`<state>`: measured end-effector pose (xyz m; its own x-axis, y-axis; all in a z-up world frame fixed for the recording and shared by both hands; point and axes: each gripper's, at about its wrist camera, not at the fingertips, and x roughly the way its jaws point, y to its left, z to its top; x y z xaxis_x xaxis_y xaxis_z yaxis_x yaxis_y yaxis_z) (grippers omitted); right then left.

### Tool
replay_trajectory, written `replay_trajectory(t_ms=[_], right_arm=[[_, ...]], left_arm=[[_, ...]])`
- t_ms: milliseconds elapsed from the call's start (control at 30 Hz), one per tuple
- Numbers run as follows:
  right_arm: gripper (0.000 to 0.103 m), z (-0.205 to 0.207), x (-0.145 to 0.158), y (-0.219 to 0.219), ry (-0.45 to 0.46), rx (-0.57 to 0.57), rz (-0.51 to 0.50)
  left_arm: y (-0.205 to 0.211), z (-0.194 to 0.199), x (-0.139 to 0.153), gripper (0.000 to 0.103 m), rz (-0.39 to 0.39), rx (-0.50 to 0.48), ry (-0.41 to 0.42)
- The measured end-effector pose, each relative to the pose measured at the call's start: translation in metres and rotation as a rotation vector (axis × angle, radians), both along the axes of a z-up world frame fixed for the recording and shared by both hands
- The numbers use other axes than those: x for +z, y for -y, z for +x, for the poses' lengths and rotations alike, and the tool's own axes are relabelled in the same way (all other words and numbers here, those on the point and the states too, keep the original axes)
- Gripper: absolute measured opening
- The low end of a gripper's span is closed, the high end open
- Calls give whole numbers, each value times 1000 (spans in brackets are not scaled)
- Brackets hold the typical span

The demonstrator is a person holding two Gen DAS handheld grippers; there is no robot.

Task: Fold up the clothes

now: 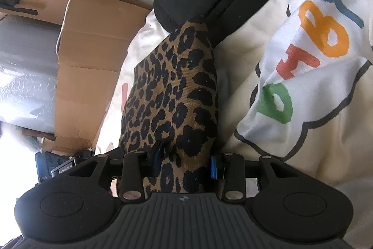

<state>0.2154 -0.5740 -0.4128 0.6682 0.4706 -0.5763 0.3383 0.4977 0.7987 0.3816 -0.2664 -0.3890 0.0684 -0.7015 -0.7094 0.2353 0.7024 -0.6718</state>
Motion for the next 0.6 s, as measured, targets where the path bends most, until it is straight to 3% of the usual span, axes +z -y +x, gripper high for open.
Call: replay_trajectory(t_ms=[233, 400, 600], right_arm=[[40, -4, 14, -6, 46, 4, 4], [40, -6, 11, -6, 47, -18, 14], [40, -4, -1, -3, 14, -45, 2]], left_arm=[[14, 8, -6, 75, -7, -36, -4], [15, 17, -10, 64, -10, -59, -14], [19, 27, -8, 59, -3, -113, -23]])
